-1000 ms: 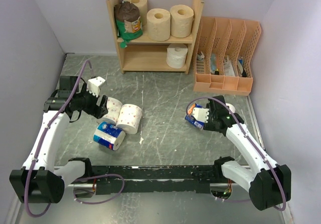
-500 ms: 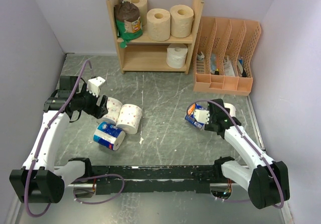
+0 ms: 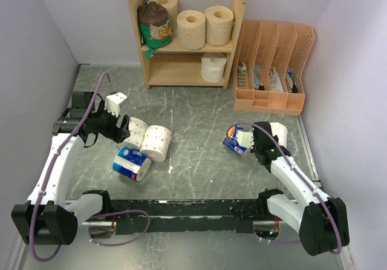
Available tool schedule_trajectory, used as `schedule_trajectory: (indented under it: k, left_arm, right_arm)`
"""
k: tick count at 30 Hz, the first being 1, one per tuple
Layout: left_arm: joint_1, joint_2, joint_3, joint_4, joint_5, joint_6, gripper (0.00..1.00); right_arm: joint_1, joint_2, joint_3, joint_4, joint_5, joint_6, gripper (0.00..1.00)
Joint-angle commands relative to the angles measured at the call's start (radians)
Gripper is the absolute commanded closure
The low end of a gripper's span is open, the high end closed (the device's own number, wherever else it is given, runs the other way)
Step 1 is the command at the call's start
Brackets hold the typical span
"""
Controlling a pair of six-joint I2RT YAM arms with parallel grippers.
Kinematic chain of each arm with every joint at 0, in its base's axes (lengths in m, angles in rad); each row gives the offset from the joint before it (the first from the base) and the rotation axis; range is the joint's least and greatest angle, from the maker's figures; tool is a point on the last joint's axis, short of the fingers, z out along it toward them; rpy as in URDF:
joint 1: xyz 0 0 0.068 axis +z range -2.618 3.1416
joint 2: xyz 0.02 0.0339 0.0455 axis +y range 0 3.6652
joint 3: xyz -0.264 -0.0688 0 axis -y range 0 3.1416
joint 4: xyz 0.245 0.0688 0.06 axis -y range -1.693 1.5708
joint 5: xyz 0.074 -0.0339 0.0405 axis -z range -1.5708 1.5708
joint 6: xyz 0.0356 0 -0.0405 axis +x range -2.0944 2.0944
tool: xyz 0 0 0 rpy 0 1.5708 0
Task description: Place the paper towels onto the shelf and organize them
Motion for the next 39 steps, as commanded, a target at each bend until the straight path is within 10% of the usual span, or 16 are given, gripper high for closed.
schedule_trajectory:
  k: [1, 9, 20, 39]
  left_arm:
    - [0.007, 0.001, 0.007, 0.006, 0.021, 0.009, 0.10]
    - [0.007, 0.005, 0.010, 0.007, 0.028, 0.009, 0.10]
    - [0.007, 0.008, 0.006, 0.010, 0.030, 0.008, 0.10]
    - [0.007, 0.014, 0.004, 0.013, -0.005, -0.011, 0.10]
  right_arm:
    - [-0.014, 0.011, 0.088, -0.043, -0.092, 0.101, 1.00]
    - [-0.060, 0.076, 0.573, -0.328, -0.460, 0.487, 1.00]
    - [-0.061, 0.285, 0.930, -0.574, -0.574, 0.895, 1.00]
    - [-0.068, 0.573, 1.097, -0.375, -1.342, 1.564, 1.00]
